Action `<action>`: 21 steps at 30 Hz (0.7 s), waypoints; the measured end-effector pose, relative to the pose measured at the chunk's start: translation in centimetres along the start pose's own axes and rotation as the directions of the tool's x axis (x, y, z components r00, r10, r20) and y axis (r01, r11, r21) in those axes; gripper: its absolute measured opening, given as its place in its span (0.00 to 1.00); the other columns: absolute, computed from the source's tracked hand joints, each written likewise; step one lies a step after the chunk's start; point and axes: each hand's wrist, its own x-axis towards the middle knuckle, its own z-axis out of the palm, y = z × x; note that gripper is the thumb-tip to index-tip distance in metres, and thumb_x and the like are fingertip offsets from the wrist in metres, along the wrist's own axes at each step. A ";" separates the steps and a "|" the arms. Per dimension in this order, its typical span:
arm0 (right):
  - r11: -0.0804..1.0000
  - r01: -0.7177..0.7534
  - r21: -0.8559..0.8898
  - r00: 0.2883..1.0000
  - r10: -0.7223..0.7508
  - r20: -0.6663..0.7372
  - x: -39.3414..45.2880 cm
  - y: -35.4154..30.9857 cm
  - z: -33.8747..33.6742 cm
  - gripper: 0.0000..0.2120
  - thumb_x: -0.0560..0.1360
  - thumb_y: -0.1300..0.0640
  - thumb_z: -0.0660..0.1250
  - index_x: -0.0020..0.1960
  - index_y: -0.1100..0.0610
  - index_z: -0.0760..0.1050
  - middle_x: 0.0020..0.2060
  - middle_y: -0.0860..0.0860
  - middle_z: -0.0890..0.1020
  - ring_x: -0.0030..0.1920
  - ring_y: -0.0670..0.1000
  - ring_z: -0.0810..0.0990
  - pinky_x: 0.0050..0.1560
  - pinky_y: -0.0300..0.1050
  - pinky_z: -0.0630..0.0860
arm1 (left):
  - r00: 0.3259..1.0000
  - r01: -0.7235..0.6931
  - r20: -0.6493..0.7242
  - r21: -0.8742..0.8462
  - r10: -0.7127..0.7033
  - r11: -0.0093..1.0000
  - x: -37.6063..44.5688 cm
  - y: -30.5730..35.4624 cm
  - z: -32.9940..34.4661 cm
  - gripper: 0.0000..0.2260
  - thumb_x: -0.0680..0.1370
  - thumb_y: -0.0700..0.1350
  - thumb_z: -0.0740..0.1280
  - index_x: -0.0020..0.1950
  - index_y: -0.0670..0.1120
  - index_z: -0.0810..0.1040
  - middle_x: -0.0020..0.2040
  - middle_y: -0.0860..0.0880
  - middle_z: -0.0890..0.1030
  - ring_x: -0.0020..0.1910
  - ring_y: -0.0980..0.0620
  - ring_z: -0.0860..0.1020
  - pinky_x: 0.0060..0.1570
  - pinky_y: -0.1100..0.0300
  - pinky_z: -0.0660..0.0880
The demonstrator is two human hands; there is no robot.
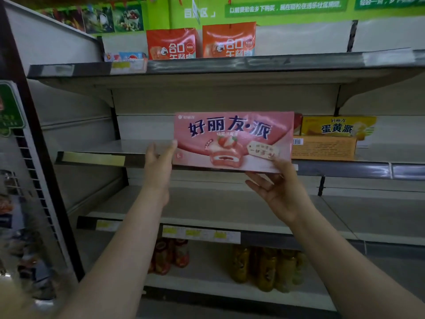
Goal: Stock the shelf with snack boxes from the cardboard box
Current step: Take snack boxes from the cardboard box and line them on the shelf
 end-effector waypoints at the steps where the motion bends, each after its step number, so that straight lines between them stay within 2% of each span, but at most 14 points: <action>1: 0.999 -0.030 0.030 0.999 0.030 0.019 -0.1 0.3 -0.4 0.20 0.70 0.53 0.67 0.61 0.56 0.73 0.50 0.56 0.85 0.54 0.60 0.83 0.59 0.59 0.77 | 1.000 0.018 0.014 -0.003 -0.018 1.000 0.0 -0.3 -0.1 0.33 0.76 0.57 0.67 0.78 0.54 0.57 0.72 0.46 0.69 0.69 0.45 0.69 0.68 0.41 0.65; 5: 0.986 -0.121 0.111 0.991 0.115 0.062 -0.4 1.1 -1.7 0.19 0.72 0.53 0.65 0.61 0.57 0.73 0.50 0.58 0.85 0.55 0.63 0.82 0.56 0.62 0.76 | 0.982 0.030 0.190 -0.086 -0.013 0.996 -0.4 -0.7 -0.6 0.20 0.78 0.53 0.66 0.69 0.50 0.71 0.58 0.47 0.81 0.56 0.45 0.80 0.54 0.45 0.78; 7: 0.983 -0.134 0.128 0.990 0.129 0.051 -0.5 1.3 -2.1 0.22 0.72 0.52 0.66 0.64 0.57 0.72 0.50 0.58 0.84 0.54 0.63 0.82 0.55 0.64 0.76 | 0.975 0.010 0.224 -0.093 0.012 0.996 -0.7 -0.7 -0.7 0.16 0.77 0.52 0.66 0.64 0.50 0.76 0.53 0.48 0.83 0.52 0.48 0.82 0.48 0.49 0.80; 11: 0.983 -0.140 0.116 0.990 0.136 0.042 -0.6 1.2 -2.4 0.28 0.70 0.51 0.67 0.69 0.57 0.69 0.55 0.59 0.83 0.55 0.63 0.82 0.55 0.62 0.77 | 0.976 -0.002 0.216 -0.099 0.023 0.995 -1.1 -0.7 -0.4 0.17 0.77 0.52 0.67 0.64 0.48 0.76 0.53 0.48 0.84 0.52 0.48 0.83 0.48 0.50 0.80; 17: 0.993 -0.113 0.045 0.993 0.113 -0.016 -0.5 -1.6 -3.4 0.22 0.71 0.50 0.66 0.64 0.53 0.73 0.55 0.59 0.83 0.54 0.60 0.83 0.54 0.57 0.79 | 0.968 -0.003 0.248 -0.128 0.035 0.992 -1.2 0.1 2.1 0.23 0.71 0.55 0.68 0.63 0.48 0.76 0.53 0.47 0.83 0.52 0.47 0.82 0.47 0.49 0.81; 21: 0.997 -0.048 -0.056 0.997 0.044 -0.070 -0.9 -4.6 -4.8 0.22 0.71 0.50 0.67 0.64 0.53 0.71 0.54 0.59 0.83 0.52 0.59 0.84 0.53 0.55 0.80 | 0.956 0.044 0.295 -0.168 0.007 0.985 -0.8 -0.1 5.0 0.22 0.70 0.55 0.69 0.61 0.48 0.77 0.53 0.47 0.83 0.52 0.47 0.83 0.47 0.49 0.81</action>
